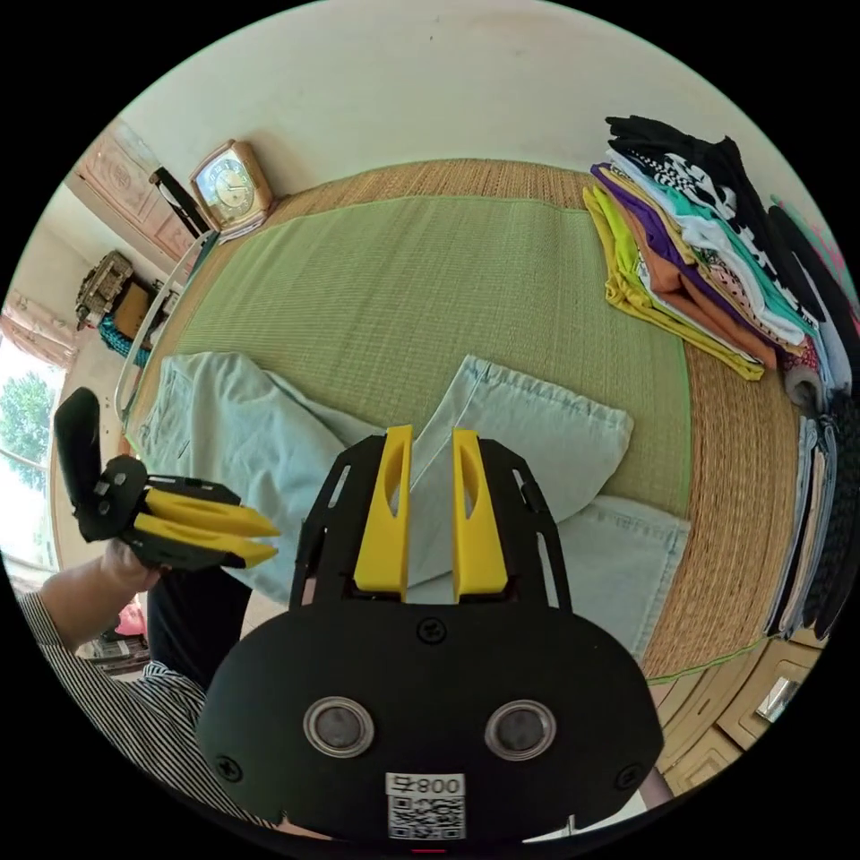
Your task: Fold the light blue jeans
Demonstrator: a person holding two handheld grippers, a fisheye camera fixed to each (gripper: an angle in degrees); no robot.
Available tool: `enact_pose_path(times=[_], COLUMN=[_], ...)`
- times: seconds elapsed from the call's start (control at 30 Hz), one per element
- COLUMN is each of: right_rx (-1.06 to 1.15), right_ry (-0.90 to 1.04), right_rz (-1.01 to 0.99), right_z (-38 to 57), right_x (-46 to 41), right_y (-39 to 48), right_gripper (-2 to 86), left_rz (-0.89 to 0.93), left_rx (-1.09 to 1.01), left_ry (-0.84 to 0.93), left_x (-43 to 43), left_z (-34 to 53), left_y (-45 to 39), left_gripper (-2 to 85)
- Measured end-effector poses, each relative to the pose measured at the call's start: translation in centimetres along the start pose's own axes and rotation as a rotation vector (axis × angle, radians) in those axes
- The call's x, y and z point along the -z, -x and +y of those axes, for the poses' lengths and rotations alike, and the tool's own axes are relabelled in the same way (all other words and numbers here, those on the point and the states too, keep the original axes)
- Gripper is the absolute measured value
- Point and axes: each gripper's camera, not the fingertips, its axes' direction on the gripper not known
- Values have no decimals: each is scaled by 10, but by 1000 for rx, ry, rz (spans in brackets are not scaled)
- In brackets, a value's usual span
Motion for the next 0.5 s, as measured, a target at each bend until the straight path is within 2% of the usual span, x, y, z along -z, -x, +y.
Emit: enact_pose_path(times=[0.1,0.2,0.4,0.5], right_rx=[-1,-31,-20,-46], right_ry=[82,139,94,76], right_rz=[86,88,166,83], right_z=[-24,-32,-11,5], right_x=[-14,-21,6,27], right_y=[-9,-23,-47,-72], right_gripper=[89,84,36,17], left_rz=[37,61,64,72], left_rx=[26,51,54,52], left_ry=[0,0,28,22], left_x=[-11,-23,-46,-55], left_z=[-10,-18,-38,-53], left_y=[7,14,17,14], left_gripper=[46,44,41,39])
